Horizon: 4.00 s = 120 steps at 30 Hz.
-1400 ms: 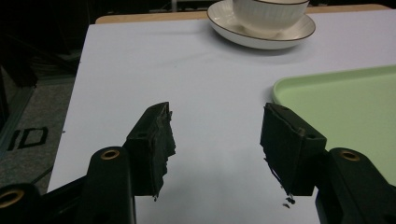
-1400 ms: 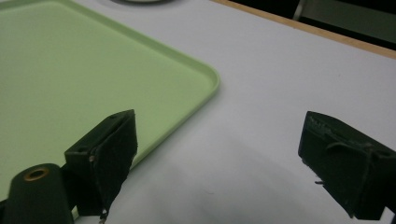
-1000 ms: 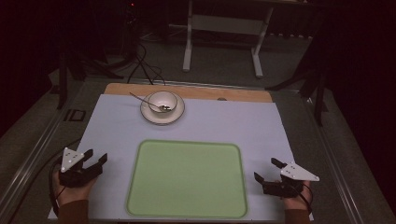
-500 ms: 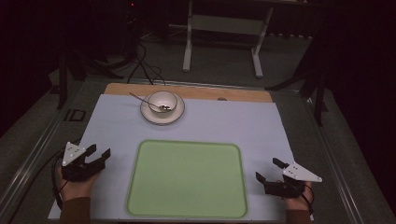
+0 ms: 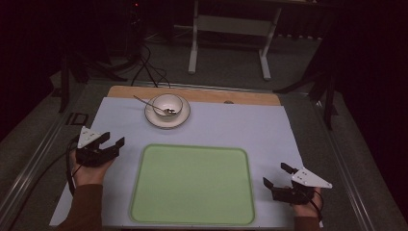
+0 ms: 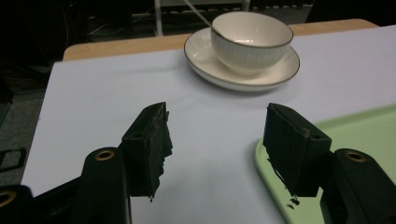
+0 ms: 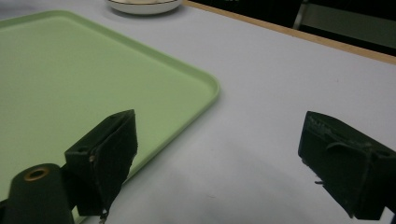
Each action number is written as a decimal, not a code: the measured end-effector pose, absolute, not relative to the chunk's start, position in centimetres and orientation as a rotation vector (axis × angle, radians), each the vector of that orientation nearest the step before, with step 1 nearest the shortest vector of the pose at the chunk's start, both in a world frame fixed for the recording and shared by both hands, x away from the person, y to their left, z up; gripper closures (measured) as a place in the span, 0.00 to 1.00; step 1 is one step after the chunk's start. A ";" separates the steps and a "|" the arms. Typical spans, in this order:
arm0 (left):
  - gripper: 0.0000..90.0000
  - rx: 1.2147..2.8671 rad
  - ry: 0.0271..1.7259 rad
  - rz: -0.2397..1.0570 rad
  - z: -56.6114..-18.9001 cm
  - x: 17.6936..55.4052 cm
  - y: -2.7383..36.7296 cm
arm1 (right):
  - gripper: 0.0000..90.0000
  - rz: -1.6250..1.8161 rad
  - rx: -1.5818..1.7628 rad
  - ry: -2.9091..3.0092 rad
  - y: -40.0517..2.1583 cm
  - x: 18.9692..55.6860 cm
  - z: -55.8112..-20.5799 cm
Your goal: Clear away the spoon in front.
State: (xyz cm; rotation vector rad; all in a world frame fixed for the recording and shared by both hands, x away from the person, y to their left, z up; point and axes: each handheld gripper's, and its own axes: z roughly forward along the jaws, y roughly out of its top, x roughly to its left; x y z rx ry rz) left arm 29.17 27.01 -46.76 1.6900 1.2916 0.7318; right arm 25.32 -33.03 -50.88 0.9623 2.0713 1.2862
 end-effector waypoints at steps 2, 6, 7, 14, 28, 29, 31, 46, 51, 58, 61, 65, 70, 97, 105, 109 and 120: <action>0.45 1.696 1.286 0.733 -46.4 29.7 26.8 | 0.13 1.282 0.961 2.077 -33.0 25.4 -50.9; 0.45 1.706 1.286 0.729 -45.8 30.8 26.5 | 0.13 1.274 0.961 2.087 -32.9 25.4 -51.1; 0.45 1.703 1.285 0.728 -45.7 31.0 26.4 | 0.13 1.274 0.961 2.087 -32.9 25.4 -51.1; 0.45 1.711 1.292 0.726 -45.2 32.9 25.8 | 0.13 1.275 0.963 2.089 -32.9 25.5 -51.1; 0.45 1.683 1.313 0.691 -44.5 36.3 25.5 | 0.13 1.266 0.964 2.103 -32.7 25.6 -51.2; 0.45 1.673 1.313 0.687 -44.3 36.4 25.5 | 0.13 1.266 0.963 2.105 -32.7 25.6 -51.2; 0.45 1.668 1.314 0.685 -44.2 36.6 25.5 | 0.13 1.265 0.964 2.105 -32.7 25.6 -51.2; 0.46 1.650 1.349 0.698 -43.4 39.5 26.0 | 0.13 1.258 0.965 2.117 -32.6 25.7 -51.3; 0.46 1.656 1.356 0.696 -44.0 40.8 25.7 | 0.13 1.248 0.971 2.128 -32.5 25.8 -51.5; 0.52 1.659 1.356 0.713 -45.1 42.7 25.3 | 0.13 1.262 0.994 2.130 -32.8 26.2 -51.8; 0.53 1.643 1.363 0.708 -45.4 43.2 25.3 | 0.16 1.259 1.002 2.132 -32.7 26.2 -51.9; 0.53 1.642 1.373 0.679 -46.0 44.3 25.2 | 0.16 1.252 1.006 2.126 -32.7 26.2 -51.9; 0.53 1.631 1.378 0.668 -46.6 45.2 24.9 | 0.16 1.257 0.987 2.124 -32.5 25.9 -51.7; 0.98 1.510 1.279 0.632 -44.5 43.3 22.0 | 0.16 1.232 0.986 2.146 -32.1 25.6 -51.9; 0.99 1.459 1.278 0.667 -43.0 42.3 21.7 | 0.16 1.232 0.984 2.140 -32.2 25.4 -51.9; 0.99 1.445 1.276 0.667 -42.4 41.8 22.0 | 0.16 1.233 0.991 2.128 -32.3 25.2 -51.8; 0.99 1.463 1.236 0.681 -40.4 39.9 22.6 | 0.16 1.230 1.011 2.073 -32.9 24.8 -51.7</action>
